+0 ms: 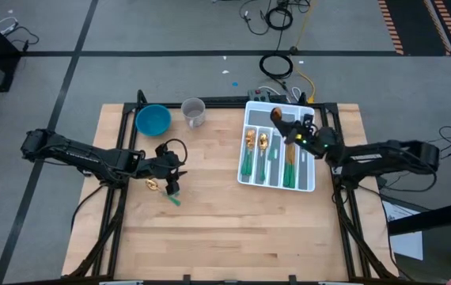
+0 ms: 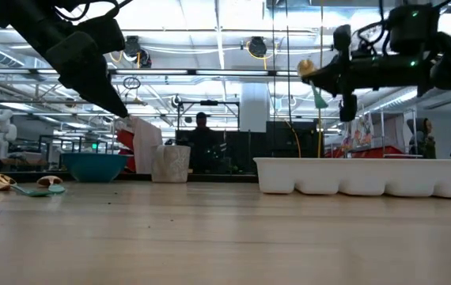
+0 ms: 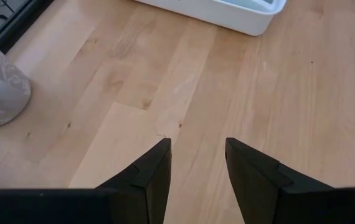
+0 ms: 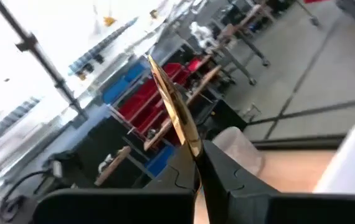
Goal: Sort silverware
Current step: Put the green spoon into the white silverware organizer
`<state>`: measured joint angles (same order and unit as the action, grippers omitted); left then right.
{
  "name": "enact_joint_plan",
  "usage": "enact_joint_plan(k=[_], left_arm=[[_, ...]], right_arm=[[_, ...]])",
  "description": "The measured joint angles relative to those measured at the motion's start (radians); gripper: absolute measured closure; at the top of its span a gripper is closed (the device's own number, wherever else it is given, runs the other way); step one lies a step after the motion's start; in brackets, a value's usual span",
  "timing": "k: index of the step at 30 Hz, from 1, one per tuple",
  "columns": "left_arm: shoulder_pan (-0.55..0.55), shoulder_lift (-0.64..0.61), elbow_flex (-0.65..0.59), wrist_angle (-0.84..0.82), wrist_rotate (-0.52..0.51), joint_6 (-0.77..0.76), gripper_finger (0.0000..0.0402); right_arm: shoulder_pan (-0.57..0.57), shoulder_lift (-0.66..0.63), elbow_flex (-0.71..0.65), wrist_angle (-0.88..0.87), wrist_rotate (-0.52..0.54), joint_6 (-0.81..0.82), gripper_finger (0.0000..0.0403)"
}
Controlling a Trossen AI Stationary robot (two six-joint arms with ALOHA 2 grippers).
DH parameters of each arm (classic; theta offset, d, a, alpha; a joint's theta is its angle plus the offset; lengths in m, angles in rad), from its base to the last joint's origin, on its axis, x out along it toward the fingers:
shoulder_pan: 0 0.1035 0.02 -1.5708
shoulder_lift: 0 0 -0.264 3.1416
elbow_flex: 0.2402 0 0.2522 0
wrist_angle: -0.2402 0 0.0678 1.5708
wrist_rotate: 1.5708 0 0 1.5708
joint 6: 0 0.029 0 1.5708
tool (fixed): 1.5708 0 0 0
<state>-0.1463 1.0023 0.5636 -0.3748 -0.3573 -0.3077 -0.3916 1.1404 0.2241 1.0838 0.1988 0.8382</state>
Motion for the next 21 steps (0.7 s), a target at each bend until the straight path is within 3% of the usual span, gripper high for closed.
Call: enact_joint_plan(k=[11,14,21], left_arm=[[0.0,0.0,0.0,-0.001,0.0,0.0,0.0242],[0.0,0.0,0.0,-0.001,0.0,0.002,0.0242],[0.0,0.0,0.0,-0.001,0.0,0.008,0.0242]], right_arm=[[0.001,0.307,0.001,0.171,0.071,0.185,0.0402],[0.011,0.349,0.001,0.176,0.124,0.261,0.0402],[0.063,0.364,0.002,0.138,0.179,0.253,0.0402]])
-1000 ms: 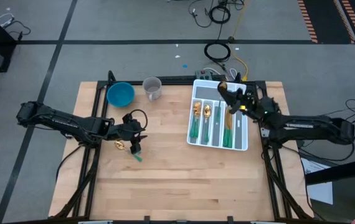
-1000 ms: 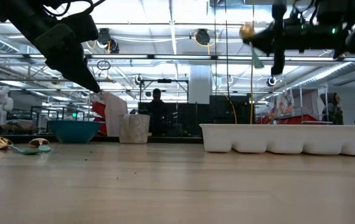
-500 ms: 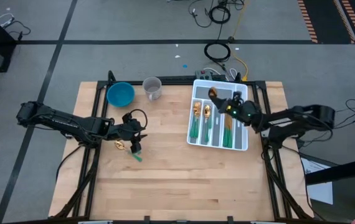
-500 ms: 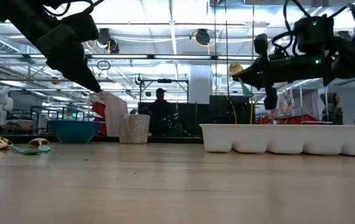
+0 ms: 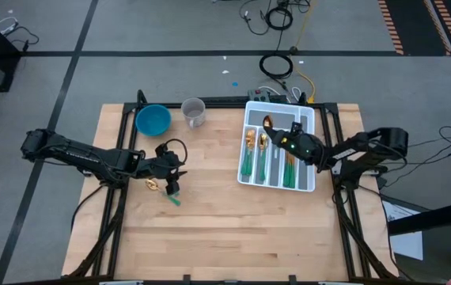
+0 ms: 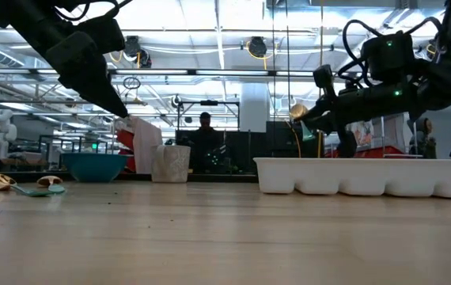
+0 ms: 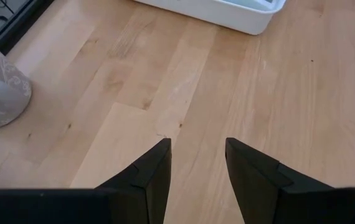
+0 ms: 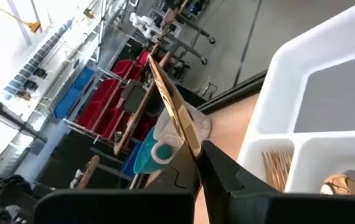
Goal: Sort silverware
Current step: Put the green spoon into the white silverware organizer
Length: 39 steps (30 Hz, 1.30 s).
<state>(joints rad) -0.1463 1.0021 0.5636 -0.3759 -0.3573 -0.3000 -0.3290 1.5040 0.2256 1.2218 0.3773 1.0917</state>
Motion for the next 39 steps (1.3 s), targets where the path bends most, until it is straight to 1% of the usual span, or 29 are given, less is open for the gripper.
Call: enact_joint_plan(k=[2,9,11,13,15,17,19,24,28,30,31,33,36,39], left_arm=[[0.0,0.0,0.0,0.0,0.0,0.001,0.0242],[0.0,0.0,0.0,-0.001,0.0,-0.006,0.0242],[0.0,0.0,0.0,0.0,0.0,-0.007,0.0242],[0.0,0.0,0.0,0.0,0.0,-0.007,0.0242],[0.0,0.0,0.0,-0.001,0.0,-0.007,0.0242],[0.0,0.0,0.0,-0.001,0.0,-0.007,0.0242],[0.0,0.0,0.0,-0.003,0.0,-0.006,0.0242],[0.0,0.0,0.0,-0.009,0.0,-0.001,0.0242],[0.0,0.0,0.0,-0.009,0.0,-0.002,0.0242],[0.0,0.0,0.0,-0.008,0.0,-0.001,0.0242],[0.0,0.0,0.0,-0.008,0.0,-0.001,0.0242],[0.0,0.0,0.0,-0.008,0.0,0.007,0.0242],[0.0,0.0,0.0,-0.004,0.0,0.017,0.0242],[0.0,0.0,0.0,0.007,0.0,0.017,0.0242]], right_arm=[[0.012,0.0,0.0,-0.009,0.02,0.004,0.0402],[0.044,-0.023,0.009,-0.034,0.019,0.027,0.0402],[0.049,-0.047,0.018,-0.085,0.016,0.026,0.0403],[0.055,-0.086,0.034,-0.221,0.015,0.032,0.0402],[0.067,-0.131,0.063,-0.425,0.025,0.032,0.0403],[0.086,-0.185,0.102,-0.619,0.063,0.031,0.0403],[0.102,-0.234,0.152,-0.768,0.105,0.021,0.0403],[0.112,-0.299,0.273,-0.981,0.117,-0.01,0.0403],[0.1,-0.297,0.296,-1.188,0.1,0.09,0.0403],[0.103,-0.283,0.295,-1.255,0.092,0.142,0.0403],[0.106,-0.275,0.294,-1.27,0.089,0.171,0.0403],[0.112,-0.258,0.285,-1.224,0.092,0.202,0.0403],[0.114,-0.231,0.283,-1.125,0.09,0.189,0.0403],[0.096,-0.199,0.283,-1.112,0.09,0.203,0.0403]])
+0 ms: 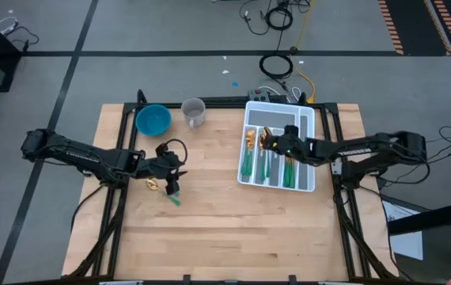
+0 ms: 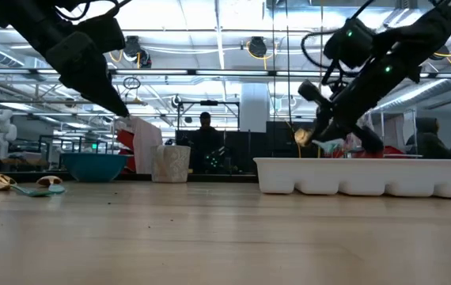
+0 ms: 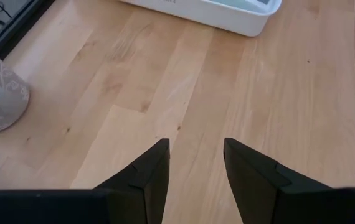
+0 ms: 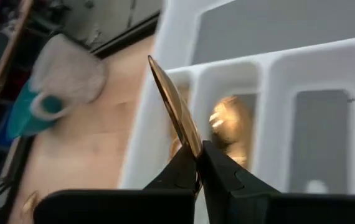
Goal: Sort silverware
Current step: Put the green spoon into the white silverware organizer
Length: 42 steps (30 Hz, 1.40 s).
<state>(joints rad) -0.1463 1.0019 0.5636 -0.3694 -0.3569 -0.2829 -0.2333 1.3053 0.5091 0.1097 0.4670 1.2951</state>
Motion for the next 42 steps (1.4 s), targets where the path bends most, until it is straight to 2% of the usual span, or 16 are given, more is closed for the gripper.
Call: enact_joint_plan(k=[3,9,15,25,35,42], left_arm=[[0.0,0.0,0.0,0.001,0.0,0.0,0.0242],[0.0,0.0,0.0,0.034,0.0,0.008,0.0242],[0.0,0.0,0.0,0.029,0.006,0.008,0.0242],[0.0,0.0,0.0,0.028,0.007,0.01,0.0242],[0.0,0.0,0.0,0.026,0.008,0.01,0.0242],[0.0,0.0,-0.001,0.023,0.008,0.01,0.0242]], right_arm=[[-0.013,0.047,-0.001,0.023,0.017,0.04,0.0403],[-0.027,0.17,0.0,0.195,0.026,0.032,0.0403],[-0.035,0.241,0.0,0.2,0.026,0.032,0.0403],[-0.034,0.245,0.0,0.194,0.018,0.017,0.0401],[-0.034,0.247,0.0,0.2,0.002,0.028,0.0372],[-0.033,0.247,0.0,0.207,0.001,-0.03,0.0357]])
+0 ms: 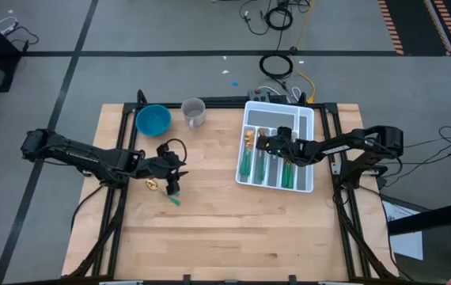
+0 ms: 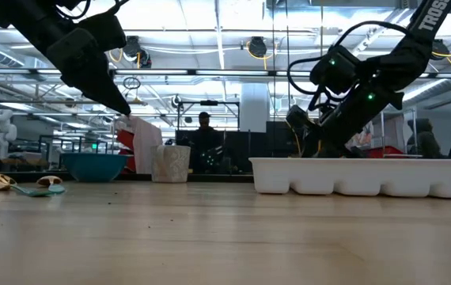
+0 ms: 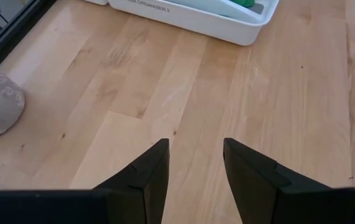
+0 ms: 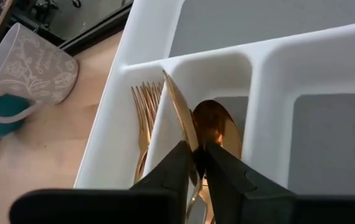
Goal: Sort silverware
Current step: Put the green spoon into the white silverware organizer
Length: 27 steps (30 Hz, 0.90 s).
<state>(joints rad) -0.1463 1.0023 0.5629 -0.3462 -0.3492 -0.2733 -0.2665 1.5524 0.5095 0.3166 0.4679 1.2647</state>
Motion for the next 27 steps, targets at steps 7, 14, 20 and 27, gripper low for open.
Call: enact_joint_plan(k=[7,14,20,27], left_arm=[[0.0,0.0,0.0,0.0,0.0,0.0,0.0242],[0.0,0.0,0.0,-0.001,0.0,0.0,0.0242],[0.0,0.0,0.0,-0.003,0.0,0.0,0.0242],[0.0,0.0,0.0,-0.004,0.005,-0.002,0.0242]], right_arm=[[0.0,0.0,0.0,0.012,-0.002,-0.073,0.0326],[0.001,-0.009,0.0,0.011,-0.006,-0.232,0.0291],[0.001,-0.018,0.0,0.0,-0.001,-0.313,0.028],[0.0,-0.025,0.042,-0.108,0.008,-0.437,0.0281]])
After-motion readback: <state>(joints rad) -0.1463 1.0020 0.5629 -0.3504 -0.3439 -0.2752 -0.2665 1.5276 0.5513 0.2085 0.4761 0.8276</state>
